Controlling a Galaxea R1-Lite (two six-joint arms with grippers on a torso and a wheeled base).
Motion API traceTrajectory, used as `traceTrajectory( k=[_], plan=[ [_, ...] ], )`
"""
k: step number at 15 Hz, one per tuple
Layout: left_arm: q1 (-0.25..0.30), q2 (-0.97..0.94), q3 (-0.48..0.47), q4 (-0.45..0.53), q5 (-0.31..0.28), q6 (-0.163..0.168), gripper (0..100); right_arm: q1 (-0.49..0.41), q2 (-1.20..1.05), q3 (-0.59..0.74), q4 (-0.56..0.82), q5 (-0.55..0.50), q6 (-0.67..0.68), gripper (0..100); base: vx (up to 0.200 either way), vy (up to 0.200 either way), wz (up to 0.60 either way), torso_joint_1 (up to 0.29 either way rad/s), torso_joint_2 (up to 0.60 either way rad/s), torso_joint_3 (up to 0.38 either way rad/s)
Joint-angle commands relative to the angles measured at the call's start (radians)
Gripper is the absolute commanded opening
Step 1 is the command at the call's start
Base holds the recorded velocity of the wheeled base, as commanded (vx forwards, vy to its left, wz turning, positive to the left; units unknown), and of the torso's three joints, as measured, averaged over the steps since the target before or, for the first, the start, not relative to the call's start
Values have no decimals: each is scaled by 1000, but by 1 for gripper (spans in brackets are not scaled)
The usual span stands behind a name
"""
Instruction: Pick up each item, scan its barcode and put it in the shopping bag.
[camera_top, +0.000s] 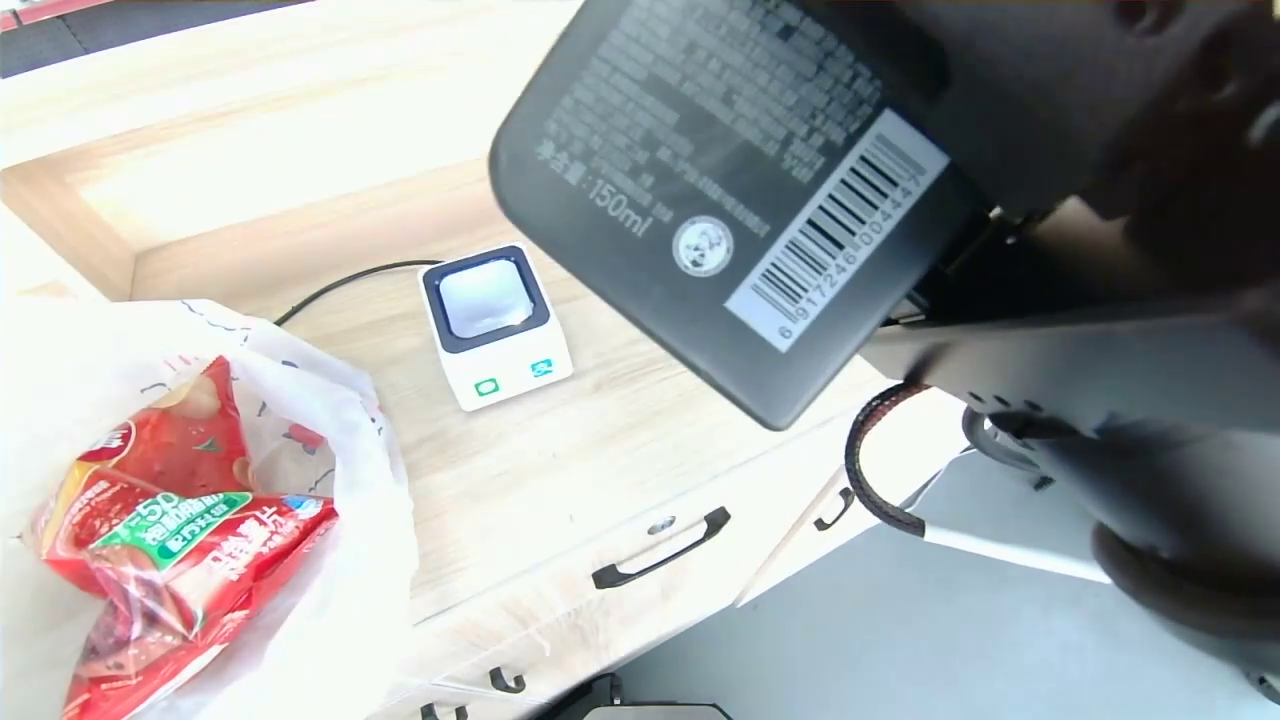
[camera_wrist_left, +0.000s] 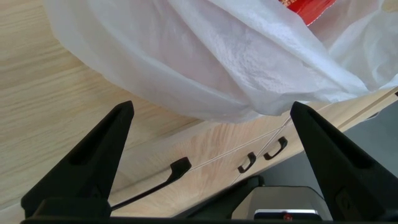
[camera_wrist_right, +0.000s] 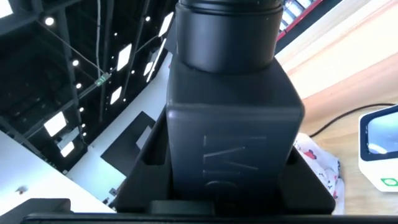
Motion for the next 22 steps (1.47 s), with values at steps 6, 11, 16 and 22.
traceTrajectory(
  k=[6,11,16,22],
  plan=[
    [0,2,0,-3,0,1,100,-26,-32,67,-22,-1,9,0,0,0,0,0,0,0],
    [0,2,0,0,0,0,100,-353,80,-84,117,81,-393,0,0,0,0,0,0,0],
    [0,2,0,0,0,-2,100,-399,127,-218,309,65,-677,0,0,0,120,0,0,0],
    [1,0,0,0,0,-6,100,-431,91,-175,308,61,-663,0,0,0,600,2,2,1]
  ],
)
